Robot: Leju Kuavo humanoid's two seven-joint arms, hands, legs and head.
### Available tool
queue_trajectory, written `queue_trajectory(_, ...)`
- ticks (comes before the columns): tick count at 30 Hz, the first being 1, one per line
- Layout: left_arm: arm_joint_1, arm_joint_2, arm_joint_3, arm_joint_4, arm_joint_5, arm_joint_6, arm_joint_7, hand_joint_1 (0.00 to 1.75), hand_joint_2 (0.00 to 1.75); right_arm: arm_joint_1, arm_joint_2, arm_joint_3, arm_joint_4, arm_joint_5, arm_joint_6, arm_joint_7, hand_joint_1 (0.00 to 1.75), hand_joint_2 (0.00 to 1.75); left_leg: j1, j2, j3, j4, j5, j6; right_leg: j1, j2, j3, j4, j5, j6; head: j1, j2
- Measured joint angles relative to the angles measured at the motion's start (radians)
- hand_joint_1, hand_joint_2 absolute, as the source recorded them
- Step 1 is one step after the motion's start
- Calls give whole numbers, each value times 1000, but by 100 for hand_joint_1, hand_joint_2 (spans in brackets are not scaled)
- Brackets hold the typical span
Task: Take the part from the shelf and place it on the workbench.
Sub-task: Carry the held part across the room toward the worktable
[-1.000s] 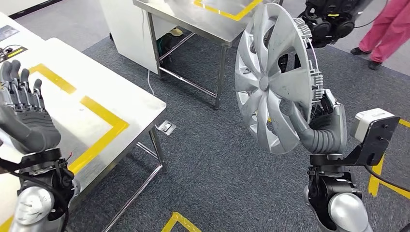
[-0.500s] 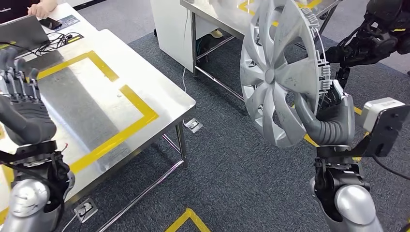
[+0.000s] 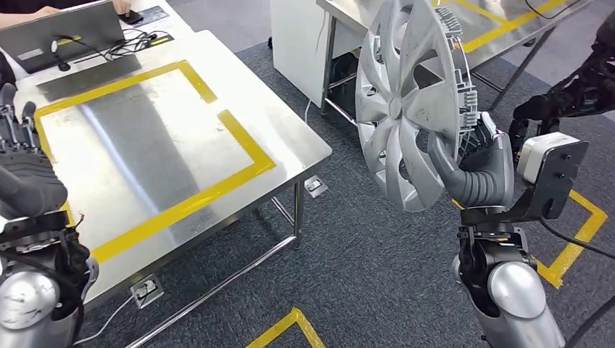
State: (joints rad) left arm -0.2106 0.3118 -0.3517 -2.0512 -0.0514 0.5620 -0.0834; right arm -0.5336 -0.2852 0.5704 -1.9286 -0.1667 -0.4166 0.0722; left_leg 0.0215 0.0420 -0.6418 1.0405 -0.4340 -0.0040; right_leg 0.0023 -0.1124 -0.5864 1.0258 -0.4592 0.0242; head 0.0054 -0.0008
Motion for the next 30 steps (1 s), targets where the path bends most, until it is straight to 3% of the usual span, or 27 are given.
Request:
queue_trajectory(1, 0, 0, 0, 0, 0, -1, 0, 0, 0, 0, 0, 0, 0, 0, 0, 0, 175, 175, 0, -4, -1, 1, 1, 1, -1, -3, 0, 0, 0, 1, 1, 0)
queue_trajectory(2, -1, 0, 0, 0, 0, -2, 0, 0, 0, 0, 0, 0, 1, 0, 0, 0, 175, 175, 1, -16, -3, 1, 3, 7, -4, 13, -8, 16, -13, 6, 4, 0)
queue_trajectory(5, -5, 1, -3, 1, 0, -4, 11, 0, 0, 8, 0, 1, 5, 0, -1, 2, 175, 175, -3, -91, -14, 1, 15, 30, -10, 94, -116, 239, -104, 10, 26, 0)
queue_trajectory(6, -5, 1, -4, 2, 0, -4, 15, 0, 0, 11, 0, 1, 8, -1, -1, 3, 175, 175, -7, -114, -17, 1, 19, 33, -7, 106, -131, 267, -102, 2, 33, 0)
queue_trajectory(7, -5, 1, -4, 2, 0, -4, 17, 0, 0, 13, 0, 1, 9, -1, -1, 4, 175, 175, -10, -128, -17, 1, 21, 33, -4, 116, -105, 210, -67, -9, 35, 0)
queue_trajectory(9, -5, 1, -4, 2, 1, -4, 17, 0, 0, 11, 0, 1, 11, -1, 2, 4, 175, 175, -9, -152, -19, -1, 27, 30, 1, 158, -43, 79, -17, -34, 35, 0)
queue_trajectory(11, -1, 1, -4, 2, 2, -4, 17, 0, 0, 7, 2, 2, 12, -1, 7, 3, 175, 175, 2, -174, -27, -6, 38, 20, 8, 184, -9, 17, -7, -50, 34, 0)
queue_trajectory(13, 7, 0, -4, 1, 2, -4, 17, 0, 0, 4, 5, 4, 13, -1, 12, 2, 175, 175, 8, -194, -33, -15, 49, 8, 12, 165, 3, -7, 2, -58, 42, 0)
queue_trajectory(15, 9, 2, -3, -1, 1, -5, 17, 0, 0, 4, 12, 6, 15, -1, 13, 0, 175, 175, 0, -160, -50, -1, 38, 1, 5, 134, 20, -45, 20, -57, 41, 0)
queue_trajectory(17, 7, 3, -3, -2, 0, -6, 17, 0, 0, 6, 17, 7, 17, 0, 14, -3, 175, 175, -3, -89, -95, 88, -13, -5, 0, 105, 29, -68, 31, -53, 29, 0)
queue_trajectory(18, 6, 3, -4, -1, 1, -6, 17, 0, 0, 8, 18, 8, 17, 0, 15, -4, 175, 175, 1, -66, -122, 151, -42, -9, 0, 92, 28, -70, 33, -53, 22, 0)
queue_trajectory(20, 8, 3, -7, 1, 2, -8, 18, 0, 0, 15, 20, 8, 18, 0, 16, -4, 175, 175, 11, -46, -153, 226, -64, -21, -4, 64, 24, -66, 31, -46, 15, 0)
queue_trajectory(21, 8, 3, -8, 2, 3, -8, 18, 0, 0, 18, 20, 9, 18, 0, 16, -4, 175, 175, 15, -40, -142, 213, -52, -27, -7, 51, 21, -62, 29, -40, 12, 0)
queue_trajectory(23, 6, 3, -9, 3, 8, -9, 17, 0, 0, 21, 21, 11, 18, 0, 17, -4, 175, 175, 20, -10, -73, 102, -11, -42, -16, 28, 13, -40, 18, -21, 6, 0)
queue_trajectory(24, 4, 2, -10, 3, 11, -10, 17, 0, 0, 20, 21, 12, 17, -1, 18, -4, 175, 175, 21, 9, -39, 50, 1, -44, -17, 19, 7, -23, 9, -10, 0, 0)
queue_trajectory(26, 1, 0, -12, 5, 19, -11, 16, 0, 0, 20, 21, 11, 16, 0, 18, -4, 175, 175, 19, 25, -13, 13, -1, -32, -13, 4, -2, 3, -4, 8, -5, 0)
queue_trajectory(28, 0, -3, -15, 7, 23, -13, 14, 0, 0, 21, 21, 11, 14, -1, 17, -4, 175, 175, 18, 2, -19, 23, 1, -11, -12, -11, -3, 10, -6, 17, 3, 0)
queue_trajectory(30, -4, -5, -18, 8, 25, -11, 11, 0, 0, 21, 20, 8, 10, -4, 14, -6, 175, 175, 19, -21, -25, 22, 6, 1, -19, 8, -15, 33, -27, 25, 11, 0)
